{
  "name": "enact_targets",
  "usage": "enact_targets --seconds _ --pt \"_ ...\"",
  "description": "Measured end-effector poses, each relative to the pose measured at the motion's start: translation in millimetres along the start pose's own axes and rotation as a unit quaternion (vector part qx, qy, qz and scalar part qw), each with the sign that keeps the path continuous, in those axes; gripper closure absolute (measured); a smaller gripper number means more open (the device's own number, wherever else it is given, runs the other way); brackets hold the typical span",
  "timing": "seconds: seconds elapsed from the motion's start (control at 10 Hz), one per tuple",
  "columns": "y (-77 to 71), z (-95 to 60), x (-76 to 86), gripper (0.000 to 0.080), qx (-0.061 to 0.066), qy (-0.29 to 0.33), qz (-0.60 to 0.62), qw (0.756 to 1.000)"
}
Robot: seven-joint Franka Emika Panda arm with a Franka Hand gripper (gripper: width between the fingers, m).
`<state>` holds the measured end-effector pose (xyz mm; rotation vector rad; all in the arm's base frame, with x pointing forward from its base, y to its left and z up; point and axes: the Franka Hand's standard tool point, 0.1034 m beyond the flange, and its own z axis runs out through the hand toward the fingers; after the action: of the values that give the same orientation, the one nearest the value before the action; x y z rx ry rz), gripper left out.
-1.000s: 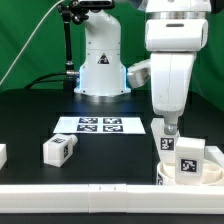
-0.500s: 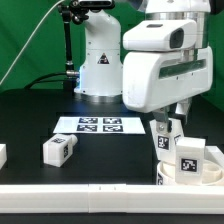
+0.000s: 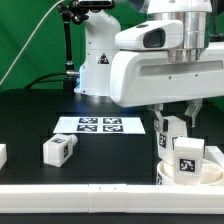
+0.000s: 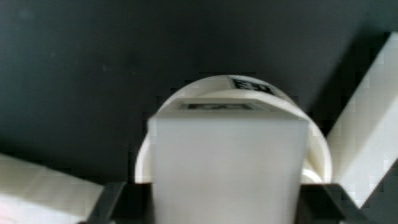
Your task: Assemble stool
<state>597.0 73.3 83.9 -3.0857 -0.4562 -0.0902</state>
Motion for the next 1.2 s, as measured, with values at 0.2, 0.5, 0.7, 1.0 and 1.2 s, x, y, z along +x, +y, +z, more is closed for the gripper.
enact_targets --seconds 0.2,0.5,0.7,1.0,1.2 --pt "-0.1 0.1 0.0 0.0463 0.001 0.000 0.054 0.999" --pt "-0.5 0.5 -0.5 0.0463 0.006 0.000 0.175 0.985" --pt "-0.4 0.6 -0.8 0.0463 0.017 -0.002 0.282 0.959" --pt "-2.9 0.7 -1.9 0.0463 0.033 -0.008 0.432 0.901" --pt "-4.3 1.0 -1.9 0.0463 0.037 -0.012 0.499 0.866"
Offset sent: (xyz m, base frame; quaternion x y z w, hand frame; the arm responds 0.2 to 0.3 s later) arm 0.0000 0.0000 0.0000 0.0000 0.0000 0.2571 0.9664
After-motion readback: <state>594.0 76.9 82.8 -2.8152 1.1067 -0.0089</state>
